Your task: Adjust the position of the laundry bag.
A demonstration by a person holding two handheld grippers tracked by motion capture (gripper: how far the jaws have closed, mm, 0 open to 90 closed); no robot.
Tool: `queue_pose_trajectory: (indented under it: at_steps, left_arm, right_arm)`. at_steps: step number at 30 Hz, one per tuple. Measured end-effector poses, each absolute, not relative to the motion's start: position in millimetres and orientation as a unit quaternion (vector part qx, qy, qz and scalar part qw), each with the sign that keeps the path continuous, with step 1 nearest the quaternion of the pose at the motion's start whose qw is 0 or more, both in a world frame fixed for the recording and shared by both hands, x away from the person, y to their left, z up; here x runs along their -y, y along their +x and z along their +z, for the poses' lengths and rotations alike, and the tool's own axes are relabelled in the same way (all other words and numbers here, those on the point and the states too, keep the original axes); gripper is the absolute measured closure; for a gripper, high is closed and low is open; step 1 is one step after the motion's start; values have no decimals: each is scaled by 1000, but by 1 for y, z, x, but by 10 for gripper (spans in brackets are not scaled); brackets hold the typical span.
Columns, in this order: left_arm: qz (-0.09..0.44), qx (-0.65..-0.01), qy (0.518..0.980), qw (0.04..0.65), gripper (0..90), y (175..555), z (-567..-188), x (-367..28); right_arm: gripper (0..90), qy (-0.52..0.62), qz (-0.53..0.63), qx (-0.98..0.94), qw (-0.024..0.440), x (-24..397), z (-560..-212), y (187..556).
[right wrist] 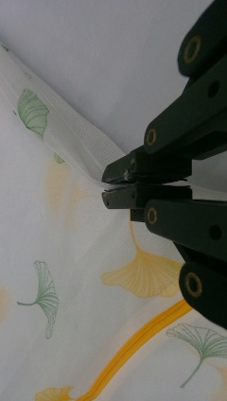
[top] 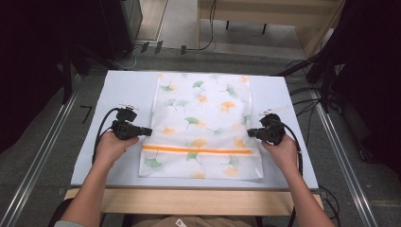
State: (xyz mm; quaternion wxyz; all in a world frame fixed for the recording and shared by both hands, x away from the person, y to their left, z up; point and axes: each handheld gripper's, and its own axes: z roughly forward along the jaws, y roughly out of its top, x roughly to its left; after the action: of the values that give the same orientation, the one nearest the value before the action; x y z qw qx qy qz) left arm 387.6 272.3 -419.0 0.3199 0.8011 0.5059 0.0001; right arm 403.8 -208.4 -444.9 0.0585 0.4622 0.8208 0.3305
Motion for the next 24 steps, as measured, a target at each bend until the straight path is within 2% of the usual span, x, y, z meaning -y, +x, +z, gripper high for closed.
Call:
queue_pose_trajectory:
  at_steps: [19, 22, 24]
  left_arm:
    - [10, -533, 786, 313, 893, 384, -419, -300]
    - [8, -536, 787, 306, 875, 385, -421, -302]
    - [-2, -535, 788, 305, 829, 385, -423, -302]
  right_arm:
    - [870, 446, 341, -827, 44, 186, -446, 407]
    - [859, 447, 336, -828, 45, 185, -447, 407]
    - [843, 447, 335, -828, 46, 186, -448, 408]
